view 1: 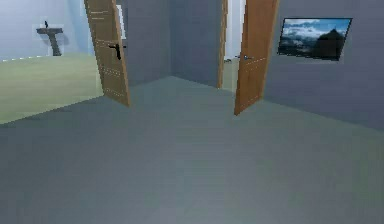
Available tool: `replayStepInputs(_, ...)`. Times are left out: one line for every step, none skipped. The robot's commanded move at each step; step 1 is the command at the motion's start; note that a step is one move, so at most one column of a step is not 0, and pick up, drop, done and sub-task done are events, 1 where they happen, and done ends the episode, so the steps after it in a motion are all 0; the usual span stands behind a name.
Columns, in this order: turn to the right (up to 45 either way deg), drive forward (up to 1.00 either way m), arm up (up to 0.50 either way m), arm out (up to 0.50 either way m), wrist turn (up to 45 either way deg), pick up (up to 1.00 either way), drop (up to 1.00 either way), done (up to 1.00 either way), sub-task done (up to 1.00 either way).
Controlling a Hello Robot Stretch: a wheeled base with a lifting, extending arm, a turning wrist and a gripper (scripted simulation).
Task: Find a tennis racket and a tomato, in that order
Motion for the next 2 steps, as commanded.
replayStepInputs(0.0, 0.15, 0.00, 0.00, 0.0, 0.00, 0.00, 0.00, 0.00)
replayStepInputs(-36.0, 0.00, 0.00, 0.00, 0.0, 0.00, 0.00, 0.00, 0.00)
